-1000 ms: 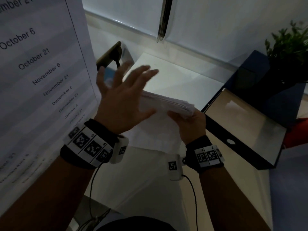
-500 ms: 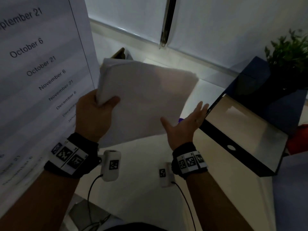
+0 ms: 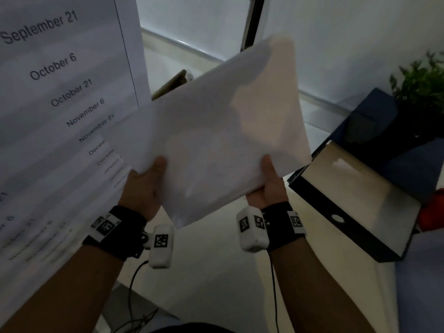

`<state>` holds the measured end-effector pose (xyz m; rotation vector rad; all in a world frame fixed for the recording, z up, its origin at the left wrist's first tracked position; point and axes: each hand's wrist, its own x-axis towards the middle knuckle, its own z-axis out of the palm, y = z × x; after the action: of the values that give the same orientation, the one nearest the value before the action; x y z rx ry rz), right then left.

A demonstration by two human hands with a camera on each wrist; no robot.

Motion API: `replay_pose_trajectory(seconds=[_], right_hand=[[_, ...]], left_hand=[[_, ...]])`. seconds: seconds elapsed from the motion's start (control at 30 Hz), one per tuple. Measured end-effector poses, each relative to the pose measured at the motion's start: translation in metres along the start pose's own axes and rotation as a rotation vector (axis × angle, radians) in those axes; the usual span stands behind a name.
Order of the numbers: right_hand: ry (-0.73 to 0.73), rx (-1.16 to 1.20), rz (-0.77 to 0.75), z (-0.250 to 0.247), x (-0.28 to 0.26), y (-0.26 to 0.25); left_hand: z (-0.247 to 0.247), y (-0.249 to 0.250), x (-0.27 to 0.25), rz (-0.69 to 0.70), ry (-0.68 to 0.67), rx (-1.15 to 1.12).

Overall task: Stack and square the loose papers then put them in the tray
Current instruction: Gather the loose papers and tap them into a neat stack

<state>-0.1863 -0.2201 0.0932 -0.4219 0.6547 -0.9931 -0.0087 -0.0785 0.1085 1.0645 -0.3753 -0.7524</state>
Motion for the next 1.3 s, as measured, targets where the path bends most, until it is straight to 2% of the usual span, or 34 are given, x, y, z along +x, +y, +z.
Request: replay_pose_trajectory(seconds=[0.07, 0.1, 0.17, 0.2, 0.23, 0.27, 0.33, 0.37, 0.4, 0.47, 0.53, 0.6, 0.67, 0.73, 0.83, 0.9, 1.0, 1.1, 1.3], right_hand=[[-0.007, -0.021, -0.068, 0.002, -0.007, -0.007], [-0.008, -0.053, -0.123, 0.001, -0.01, -0.011], [0.005, -0.146, -0.21, 0.006, -0.022, -0.02], [0.015, -0.208, -0.236, 0.008, -0.028, -0.023], [0.022, -0.286, -0.258, 0.007, -0.032, -0.026], [0.014, -0.377, -0.284, 0.003, -0.036, -0.028], [-0.015, -0.587, -0.32, -0.006, -0.042, -0.032], [-0.03, -0.687, -0.329, -0.012, -0.043, -0.035], [-0.05, -0.765, -0.336, -0.017, -0.044, -0.037], [-0.122, -0.828, -0.335, -0.022, -0.045, -0.041], [-0.165, -0.852, -0.348, -0.02, -0.046, -0.044], [-0.161, -0.872, -0.381, -0.015, -0.047, -0.048], [-0.154, -0.881, -0.432, -0.015, -0.047, -0.052], [-0.125, -0.918, -0.486, -0.017, -0.049, -0.053], [-0.069, -1.039, -0.516, -0.027, -0.054, -0.042], [-0.065, -1.104, -0.502, -0.034, -0.056, -0.035], [-0.008, -0.992, -0.488, -0.033, -0.054, -0.035], [-0.044, -0.893, -0.551, -0.024, -0.054, -0.04], [-0.088, -0.851, -0.672, -0.014, -0.059, -0.044]], left_hand=[[-0.011, -0.019, 0.0, -0.111, -0.025, -0.081], [-0.019, -0.03, 0.002, -0.171, -0.036, -0.051], [-0.033, -0.046, 0.004, -0.291, 0.009, 0.146], [-0.036, -0.049, 0.005, -0.316, 0.094, 0.281], [-0.037, -0.049, 0.006, -0.262, 0.174, 0.434], [-0.035, -0.044, 0.01, -0.148, 0.194, 0.588], [-0.029, -0.029, 0.021, 0.116, 0.101, 0.762], [-0.026, -0.021, 0.027, 0.183, -0.003, 0.734], [-0.024, -0.014, 0.035, 0.178, -0.124, 0.627], [-0.025, -0.007, 0.048, 0.036, -0.293, 0.434], [-0.02, -0.001, 0.046, -0.057, -0.372, 0.443], [-0.013, 0.002, 0.04, 0.001, -0.328, 0.476], [-0.007, 0.007, 0.031, 0.133, -0.221, 0.462], [-0.001, 0.008, 0.021, 0.223, -0.169, 0.429], [-0.003, -0.004, 0.01, 0.215, -0.146, 0.509], [-0.006, -0.013, 0.006, 0.216, -0.181, 0.584], [-0.004, -0.02, 0.005, 0.271, -0.224, 0.515], [0.008, -0.019, 0.002, 0.337, -0.223, 0.492], [0.022, -0.008, 0.009, 0.333, -0.151, 0.433]])
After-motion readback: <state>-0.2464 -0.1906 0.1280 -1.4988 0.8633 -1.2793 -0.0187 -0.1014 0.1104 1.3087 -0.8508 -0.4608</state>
